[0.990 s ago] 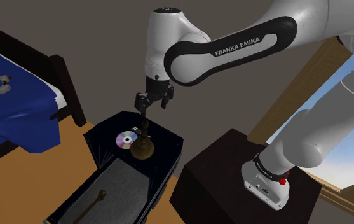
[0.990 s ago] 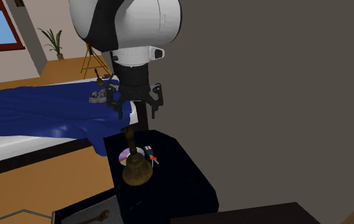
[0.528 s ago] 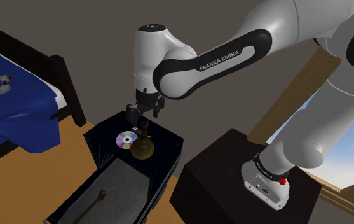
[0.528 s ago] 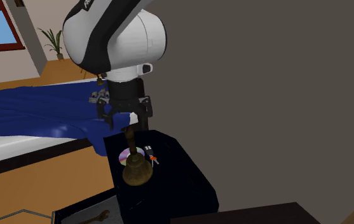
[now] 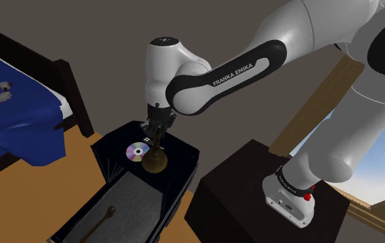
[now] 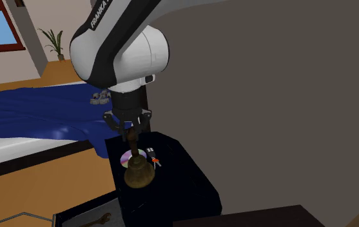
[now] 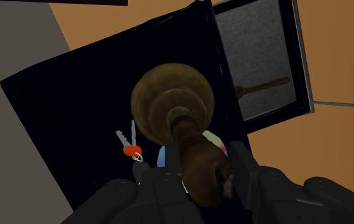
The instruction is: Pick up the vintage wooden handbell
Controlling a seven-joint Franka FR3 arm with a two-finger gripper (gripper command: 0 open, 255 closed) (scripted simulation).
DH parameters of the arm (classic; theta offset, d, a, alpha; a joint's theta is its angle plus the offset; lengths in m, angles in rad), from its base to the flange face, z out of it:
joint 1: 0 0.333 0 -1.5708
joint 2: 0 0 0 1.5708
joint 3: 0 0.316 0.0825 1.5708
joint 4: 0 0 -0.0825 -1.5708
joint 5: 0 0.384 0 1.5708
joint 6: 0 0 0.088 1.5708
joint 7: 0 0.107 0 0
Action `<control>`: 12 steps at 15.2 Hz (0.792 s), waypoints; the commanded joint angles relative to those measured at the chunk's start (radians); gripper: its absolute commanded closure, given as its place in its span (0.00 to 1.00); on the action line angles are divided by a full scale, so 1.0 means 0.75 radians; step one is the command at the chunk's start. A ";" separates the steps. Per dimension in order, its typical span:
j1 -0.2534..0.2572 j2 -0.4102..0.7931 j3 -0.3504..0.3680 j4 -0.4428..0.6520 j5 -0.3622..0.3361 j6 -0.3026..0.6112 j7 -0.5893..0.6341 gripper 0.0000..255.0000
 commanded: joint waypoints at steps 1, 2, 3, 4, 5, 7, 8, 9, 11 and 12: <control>0.000 0.002 0.000 -0.001 0.000 0.002 0.000 1.00; 0.000 0.002 0.000 0.000 -0.001 0.002 0.001 1.00; 0.000 0.002 0.000 -0.001 -0.001 0.002 0.001 1.00; 0.000 0.002 0.000 -0.001 -0.001 0.002 0.001 1.00; 0.000 0.002 0.000 -0.001 -0.001 0.002 0.001 1.00; 0.000 -0.001 0.000 0.000 0.001 -0.001 -0.001 1.00; -0.002 -0.012 0.001 0.007 0.008 -0.018 -0.005 1.00; -0.004 -0.023 0.003 0.014 0.014 -0.035 -0.009 1.00; -0.006 -0.044 0.004 0.029 0.027 -0.068 -0.017 1.00; -0.007 -0.054 0.005 0.037 0.033 -0.085 -0.020 1.00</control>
